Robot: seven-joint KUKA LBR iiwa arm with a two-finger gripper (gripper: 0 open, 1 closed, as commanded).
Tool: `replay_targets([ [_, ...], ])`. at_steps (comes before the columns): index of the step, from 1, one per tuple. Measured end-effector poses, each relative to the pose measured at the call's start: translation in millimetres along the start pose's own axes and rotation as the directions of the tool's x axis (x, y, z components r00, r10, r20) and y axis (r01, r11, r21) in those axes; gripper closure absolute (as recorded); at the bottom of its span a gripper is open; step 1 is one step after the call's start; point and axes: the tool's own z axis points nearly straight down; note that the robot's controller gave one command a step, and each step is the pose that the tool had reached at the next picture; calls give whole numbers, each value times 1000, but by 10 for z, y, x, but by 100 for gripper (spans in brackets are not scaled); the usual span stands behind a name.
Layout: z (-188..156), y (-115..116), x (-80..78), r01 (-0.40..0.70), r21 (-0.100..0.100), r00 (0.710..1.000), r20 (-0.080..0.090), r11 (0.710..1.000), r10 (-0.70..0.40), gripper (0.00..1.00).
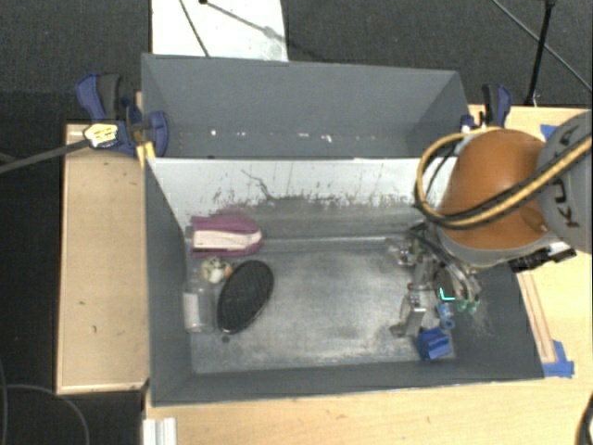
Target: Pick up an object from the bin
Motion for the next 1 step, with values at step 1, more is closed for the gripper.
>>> replay_targets([
  [1,225,-697,93,278,4,961,4,961,-278,0],
])
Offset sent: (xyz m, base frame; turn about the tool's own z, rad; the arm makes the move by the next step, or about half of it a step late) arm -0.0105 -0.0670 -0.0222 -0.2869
